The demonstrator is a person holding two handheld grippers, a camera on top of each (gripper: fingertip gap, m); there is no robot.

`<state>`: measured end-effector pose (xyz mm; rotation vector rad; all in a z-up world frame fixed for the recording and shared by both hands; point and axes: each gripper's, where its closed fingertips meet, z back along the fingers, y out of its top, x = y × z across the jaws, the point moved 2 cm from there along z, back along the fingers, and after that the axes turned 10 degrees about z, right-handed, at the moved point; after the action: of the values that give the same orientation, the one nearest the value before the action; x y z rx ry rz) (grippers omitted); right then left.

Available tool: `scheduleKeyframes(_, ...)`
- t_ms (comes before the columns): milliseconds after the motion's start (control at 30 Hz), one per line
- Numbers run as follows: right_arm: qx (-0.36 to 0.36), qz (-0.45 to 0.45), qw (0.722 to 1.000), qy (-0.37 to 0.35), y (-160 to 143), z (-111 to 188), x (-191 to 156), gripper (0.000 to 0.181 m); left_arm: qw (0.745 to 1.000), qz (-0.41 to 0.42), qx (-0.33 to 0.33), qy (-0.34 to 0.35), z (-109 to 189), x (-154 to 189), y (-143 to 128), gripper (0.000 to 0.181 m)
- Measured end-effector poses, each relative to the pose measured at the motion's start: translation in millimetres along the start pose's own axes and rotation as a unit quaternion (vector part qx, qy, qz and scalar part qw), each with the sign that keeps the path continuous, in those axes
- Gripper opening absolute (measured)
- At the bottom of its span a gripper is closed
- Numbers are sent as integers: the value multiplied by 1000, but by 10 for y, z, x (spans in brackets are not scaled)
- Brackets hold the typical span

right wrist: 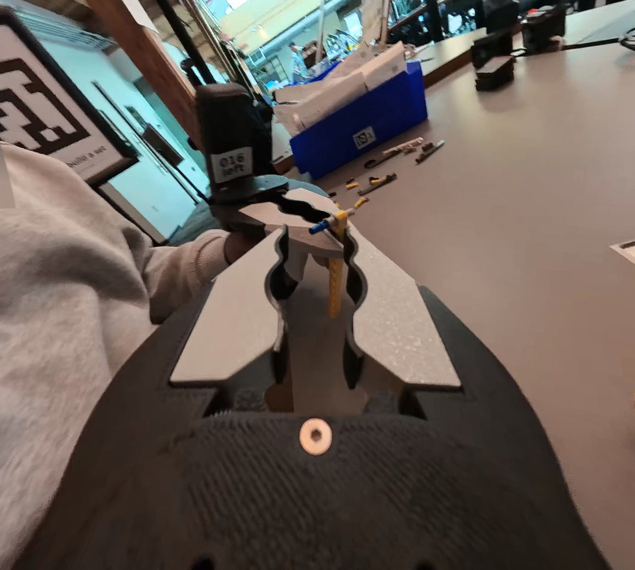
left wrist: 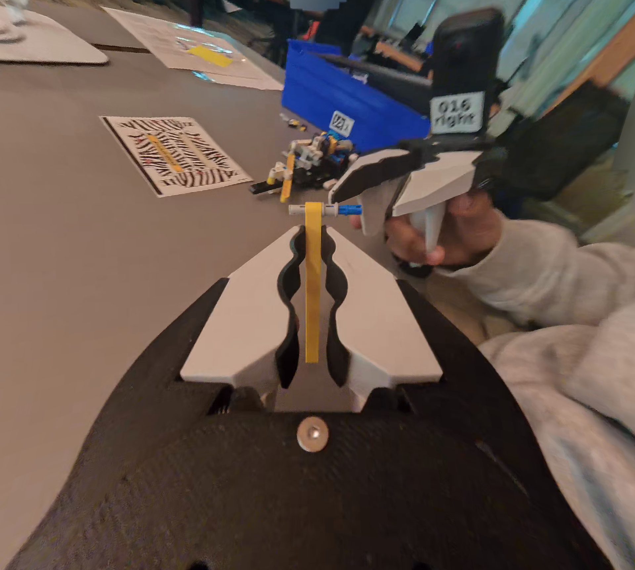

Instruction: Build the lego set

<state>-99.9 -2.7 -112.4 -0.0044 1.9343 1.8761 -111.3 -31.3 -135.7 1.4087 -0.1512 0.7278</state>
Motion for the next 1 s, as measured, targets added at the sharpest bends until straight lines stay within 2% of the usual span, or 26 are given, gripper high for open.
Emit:
scheduleKeyframes(100,19,-11,1000,18,31,19,-20,28,999,25,10,-26,30,26,41,5)
scheduleKeyframes(433,22,26,999,29,26,-15,-112,15,998,5,-5,-58,-2,169,-26,5)
scheduleKeyframes(667,21,36,998,48,30,7,-160,13,996,25,0,-83,22,207,-2,5)
scheduleKeyframes(1000,23,40,997,54,46,25,-177,13,996,13,-9,-83,10,234,-38,5)
